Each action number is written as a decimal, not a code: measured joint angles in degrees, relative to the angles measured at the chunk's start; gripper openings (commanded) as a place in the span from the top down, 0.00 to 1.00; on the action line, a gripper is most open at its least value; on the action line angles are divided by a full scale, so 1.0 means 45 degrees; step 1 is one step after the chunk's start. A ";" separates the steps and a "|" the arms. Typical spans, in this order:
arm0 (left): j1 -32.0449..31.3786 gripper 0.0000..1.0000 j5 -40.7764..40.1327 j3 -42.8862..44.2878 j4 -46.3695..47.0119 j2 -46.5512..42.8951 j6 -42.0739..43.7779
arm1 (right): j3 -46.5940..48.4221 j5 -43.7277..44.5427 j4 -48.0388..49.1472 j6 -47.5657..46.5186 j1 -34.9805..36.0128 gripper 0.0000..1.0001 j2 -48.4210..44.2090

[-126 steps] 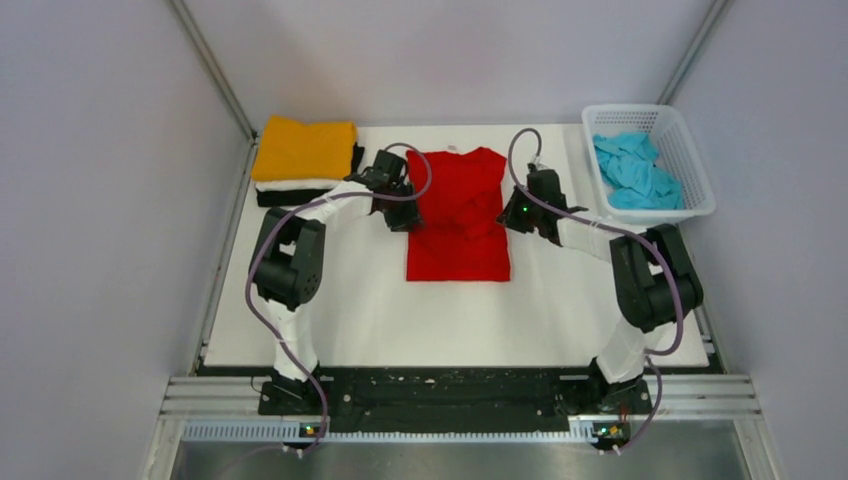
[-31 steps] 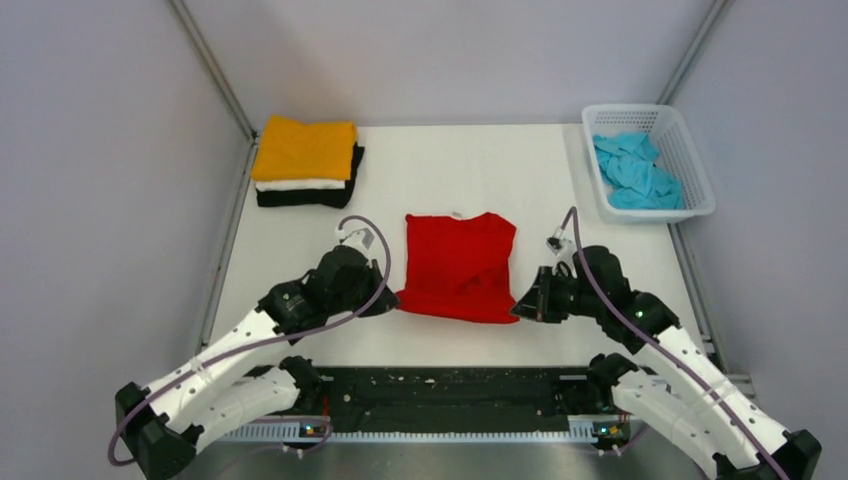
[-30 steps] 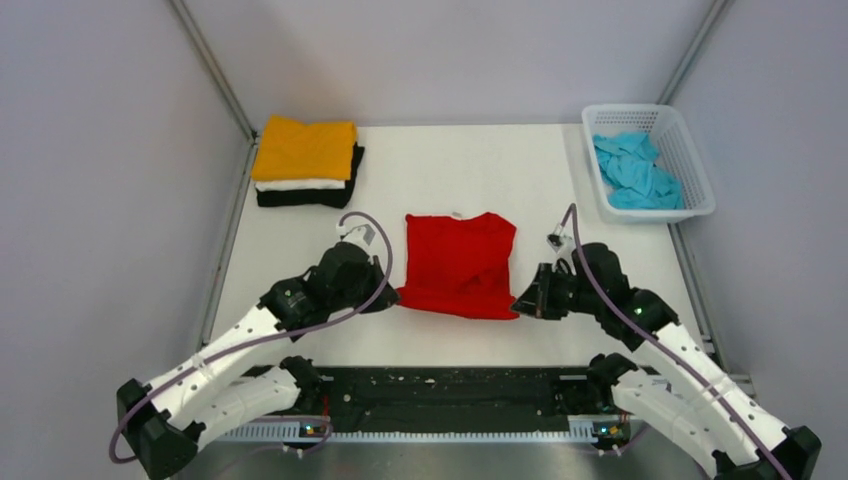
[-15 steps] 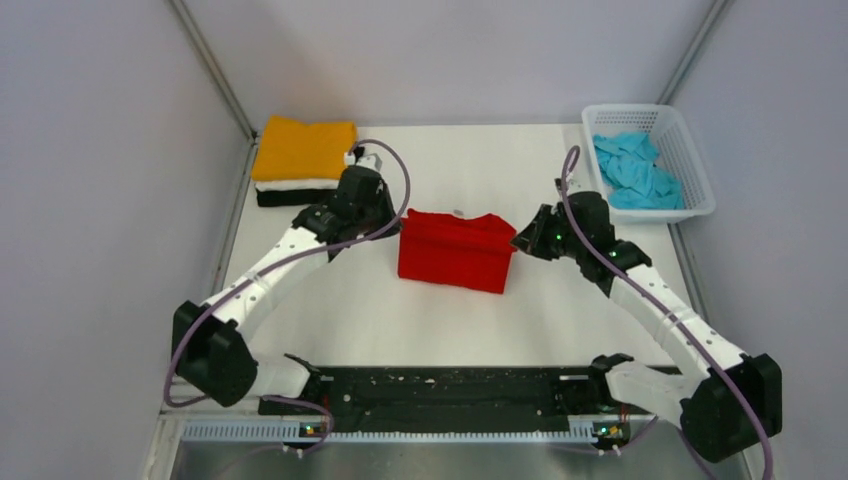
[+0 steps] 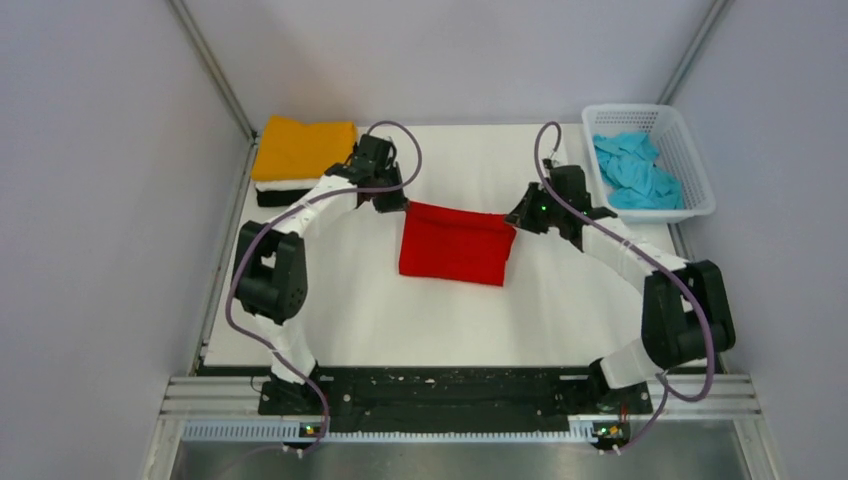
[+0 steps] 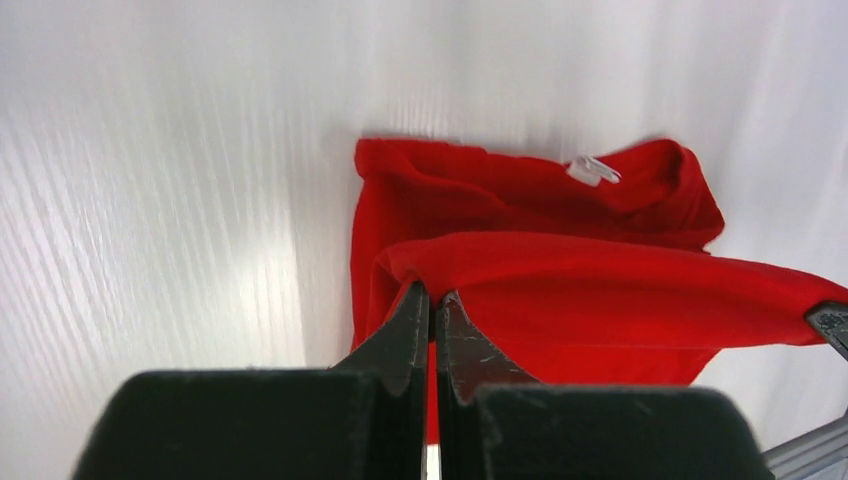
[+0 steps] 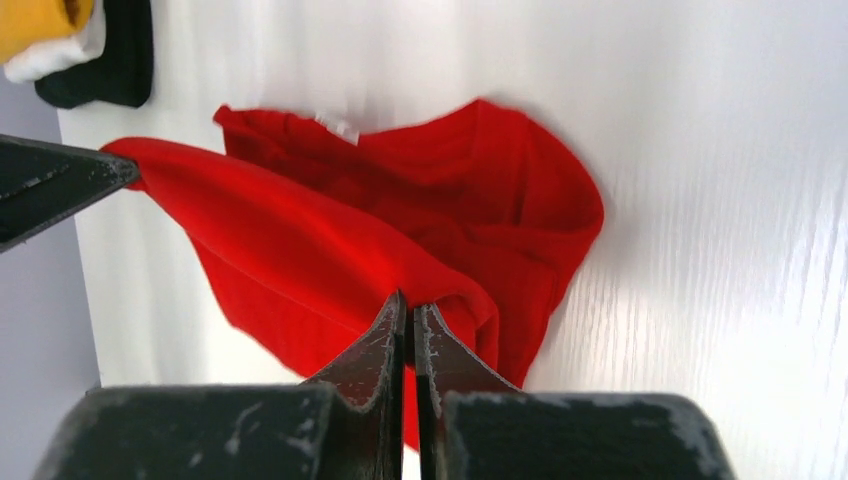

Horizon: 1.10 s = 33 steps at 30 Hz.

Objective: Fold and stack the t-shirts
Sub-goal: Fold the long partially folded tshirt into a neat square

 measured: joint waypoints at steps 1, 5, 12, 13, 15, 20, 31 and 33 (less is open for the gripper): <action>0.0107 0.96 0.0087 0.0214 -0.0015 0.0321 0.0034 | 0.0243 -0.0005 0.0160 -0.0024 -0.0034 1.00 0.0476; 0.0525 0.08 0.0345 0.1151 -0.0214 0.1554 0.0107 | 0.1180 0.0034 0.0675 -0.0078 -0.0087 0.51 0.2225; 0.1030 0.01 0.0223 0.1899 -0.0675 0.2137 0.0175 | 0.2793 0.1059 0.0374 -0.0355 -0.0199 0.01 0.3769; 0.1044 0.01 0.0219 0.1894 -0.0680 0.2050 0.0175 | 0.2812 0.1078 0.0476 -0.0389 -0.0209 0.01 0.3667; 0.1039 0.01 0.0340 0.1642 -0.0447 0.1749 0.0180 | 0.2739 0.0976 0.0622 -0.0379 -0.0214 0.01 0.3390; 0.0996 0.01 0.1059 0.0287 -0.0107 0.0578 0.0185 | 0.1127 -0.0733 0.1943 -0.0199 -0.0228 0.01 0.1836; 0.0806 0.01 0.4269 -0.0058 0.1175 0.0568 0.0029 | 0.0661 -0.4517 0.4551 0.0899 -0.0175 0.01 0.3211; 0.0782 0.01 0.4663 0.0879 0.1282 0.1282 0.0029 | 0.1438 -0.4546 0.4541 0.0894 -0.0180 0.01 0.4216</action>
